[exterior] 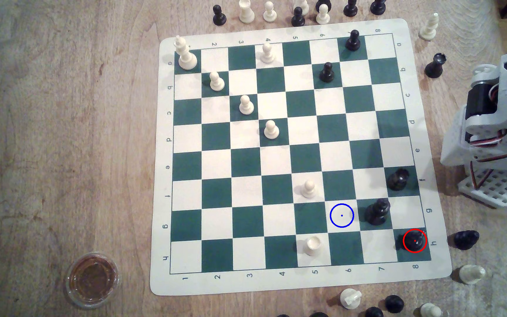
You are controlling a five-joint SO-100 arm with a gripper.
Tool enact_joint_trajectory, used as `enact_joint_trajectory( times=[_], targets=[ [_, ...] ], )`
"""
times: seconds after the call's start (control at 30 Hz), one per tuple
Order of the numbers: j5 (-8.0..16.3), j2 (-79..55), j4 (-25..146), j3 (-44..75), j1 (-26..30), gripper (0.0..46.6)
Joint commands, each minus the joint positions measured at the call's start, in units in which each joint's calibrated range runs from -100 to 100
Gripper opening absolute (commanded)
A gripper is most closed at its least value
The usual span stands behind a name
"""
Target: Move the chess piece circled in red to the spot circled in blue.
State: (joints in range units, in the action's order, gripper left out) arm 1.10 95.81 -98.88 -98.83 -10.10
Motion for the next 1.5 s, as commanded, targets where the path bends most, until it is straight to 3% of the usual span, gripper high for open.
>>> enact_joint_trajectory(
  times=[0.0, 0.13, 0.33, 0.43, 0.63, 0.73, 0.87, 0.93, 1.0, 1.17, 1.33, 1.47],
  targets=[
    [-0.1, 0.0, 4.0, -1.1, 6.9, 0.2],
    [-0.1, -0.1, 12.5, -0.6, 7.3, 0.2],
    [0.0, -0.1, 43.9, 6.9, 6.7, 0.2],
    [0.0, -0.1, 54.6, 11.2, 5.0, 0.2],
    [0.3, -0.1, 93.2, 21.6, 0.5, 0.2],
    [0.3, -0.1, 102.6, 24.0, -0.7, 0.2],
    [0.1, -0.1, 118.9, 31.4, -1.8, 6.4],
    [0.0, -0.1, 131.3, 35.9, -0.3, 1.7],
    [-1.0, -1.0, 142.0, 40.0, 1.1, 0.3],
    [-3.0, -7.5, 162.5, 48.9, 11.0, 0.4],
    [-6.6, -11.9, 178.8, 54.1, 24.1, 0.4],
    [-7.1, -15.7, 184.3, 56.6, 29.8, 0.3]
  ],
)
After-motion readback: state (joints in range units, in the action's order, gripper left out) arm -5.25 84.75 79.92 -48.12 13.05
